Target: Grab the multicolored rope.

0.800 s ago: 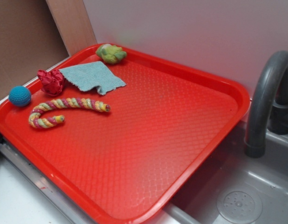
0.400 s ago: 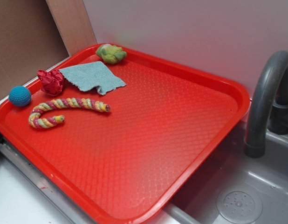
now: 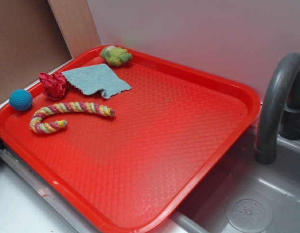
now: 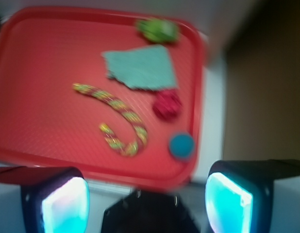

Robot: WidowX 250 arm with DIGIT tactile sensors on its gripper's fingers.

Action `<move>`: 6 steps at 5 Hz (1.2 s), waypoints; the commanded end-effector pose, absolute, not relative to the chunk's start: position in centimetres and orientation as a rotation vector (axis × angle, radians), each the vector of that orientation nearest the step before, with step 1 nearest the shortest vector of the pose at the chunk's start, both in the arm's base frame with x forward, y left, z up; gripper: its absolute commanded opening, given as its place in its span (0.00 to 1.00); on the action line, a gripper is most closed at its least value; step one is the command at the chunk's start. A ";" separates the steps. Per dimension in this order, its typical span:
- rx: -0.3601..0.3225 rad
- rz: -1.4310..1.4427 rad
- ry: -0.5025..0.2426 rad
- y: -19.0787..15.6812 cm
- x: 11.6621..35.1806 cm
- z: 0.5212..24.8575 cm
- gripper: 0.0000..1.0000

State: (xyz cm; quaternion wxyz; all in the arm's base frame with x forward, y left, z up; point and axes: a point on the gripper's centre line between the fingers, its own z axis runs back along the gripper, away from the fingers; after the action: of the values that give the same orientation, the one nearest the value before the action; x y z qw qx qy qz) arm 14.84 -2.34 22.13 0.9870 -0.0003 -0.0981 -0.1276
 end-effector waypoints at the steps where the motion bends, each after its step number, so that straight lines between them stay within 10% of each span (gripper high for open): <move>1: -0.026 -0.493 -0.183 -3.2 18.3 18.8 1.00; 6: -0.014 -0.626 0.040 -6.2 21.6 4.7 1.00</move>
State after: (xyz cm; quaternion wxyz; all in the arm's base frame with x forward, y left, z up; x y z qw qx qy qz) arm 21.49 -5.73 4.15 0.9545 -0.0080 0.0372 -0.2958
